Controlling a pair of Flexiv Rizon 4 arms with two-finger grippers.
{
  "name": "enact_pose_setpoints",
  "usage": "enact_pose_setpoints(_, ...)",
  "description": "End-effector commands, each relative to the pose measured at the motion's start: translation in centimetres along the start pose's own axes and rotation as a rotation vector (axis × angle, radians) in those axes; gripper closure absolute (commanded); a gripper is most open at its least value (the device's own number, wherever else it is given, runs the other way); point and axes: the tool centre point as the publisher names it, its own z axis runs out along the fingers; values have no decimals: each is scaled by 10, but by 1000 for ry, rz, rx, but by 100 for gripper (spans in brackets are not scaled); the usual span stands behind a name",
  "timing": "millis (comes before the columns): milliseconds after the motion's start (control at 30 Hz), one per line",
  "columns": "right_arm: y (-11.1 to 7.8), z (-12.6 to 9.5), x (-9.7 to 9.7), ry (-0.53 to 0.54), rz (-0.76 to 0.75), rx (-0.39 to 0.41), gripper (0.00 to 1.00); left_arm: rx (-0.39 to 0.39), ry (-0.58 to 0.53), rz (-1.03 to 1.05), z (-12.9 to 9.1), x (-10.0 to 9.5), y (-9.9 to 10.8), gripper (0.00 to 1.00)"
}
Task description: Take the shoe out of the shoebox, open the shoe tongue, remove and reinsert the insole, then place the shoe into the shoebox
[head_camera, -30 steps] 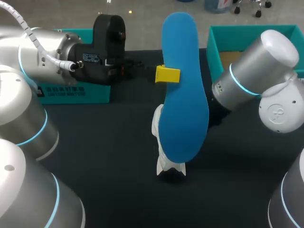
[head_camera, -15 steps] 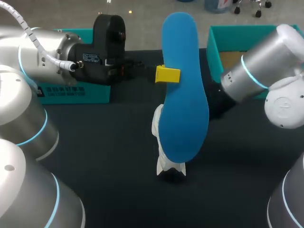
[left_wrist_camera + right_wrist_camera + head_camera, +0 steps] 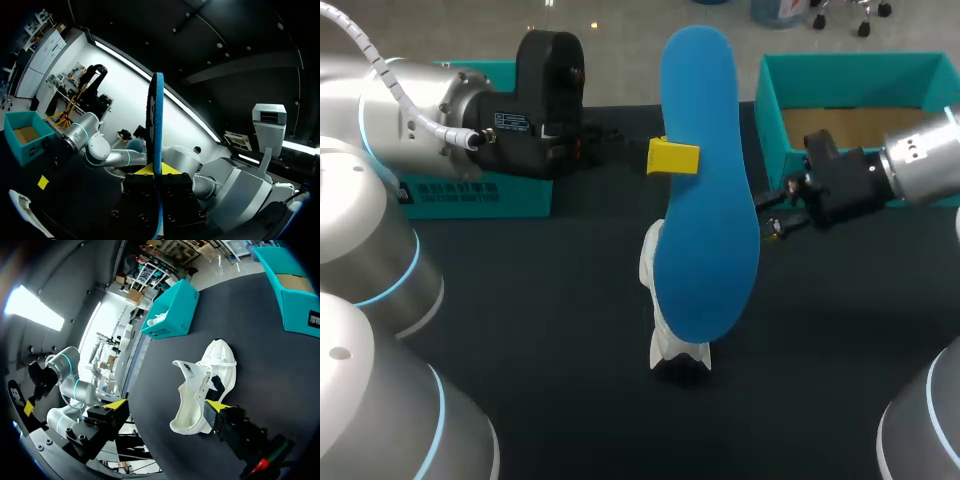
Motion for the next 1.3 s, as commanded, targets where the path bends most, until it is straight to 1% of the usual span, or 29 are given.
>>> enact_pose_setpoints(33,-8,-11,-2,47,-1,-22,0,0,3,1,1,-1,0,100)
enact_pose_setpoints(333,-8,-11,-2,47,-1,-22,0,0,3,1,1,-1,0,100)
enact_pose_setpoints(367,-5,-16,2,83,14,-29,0,0,3,1,1,-1,0,100)
enact_pose_setpoints(400,-1,-22,8,120,24,-60,0,0,3,1,1,-1,0,100)
enact_pose_setpoints(467,8,-34,18,135,54,-81,0,0,3,1,1,-1,0,100)
enact_pose_setpoints(533,17,-45,27,113,124,-80,0,0,3,1,1,-1,0,100)
enact_pose_setpoints(567,20,-49,33,137,169,-76,0,0,3,1,1,-1,0,100)
enact_pose_setpoints(600,24,-53,40,193,223,-58,0,0,3,1,1,-1,0,100)
enact_pose_setpoints(633,27,-55,47,211,243,-26,0,0,3,1,1,-1,0,100)
enact_pose_setpoints(667,30,-58,53,226,253,-49,0,0,3,1,1,-1,0,100)
enact_pose_setpoints(733,36,-61,63,233,259,-44,0,0,3,1,1,-1,0,100)
enact_pose_setpoints(767,39,-63,68,226,250,-64,0,0,3,1,1,-1,0,100)
enact_pose_setpoints(1133,39,-63,68,226,250,-64,0,0,3,1,1,-1,0,100)
enact_pose_setpoints(1167,38,-64,67,248,291,-75,0,0,3,1,1,-1,0,100)
enact_pose_setpoints(1200,37,-65,68,234,312,-77,0,0,3,1,1,-1,0,100)
enact_pose_setpoints(1233,36,-68,72,244,298,-97,0,0,3,1,1,-1,0,100)
enact_pose_setpoints(1267,37,-72,76,268,294,-103,0,0,3,1,1,-1,0,100)
enact_pose_setpoints(1300,37,-76,80,271,299,-112,0,0,3,1,1,-1,0,100)
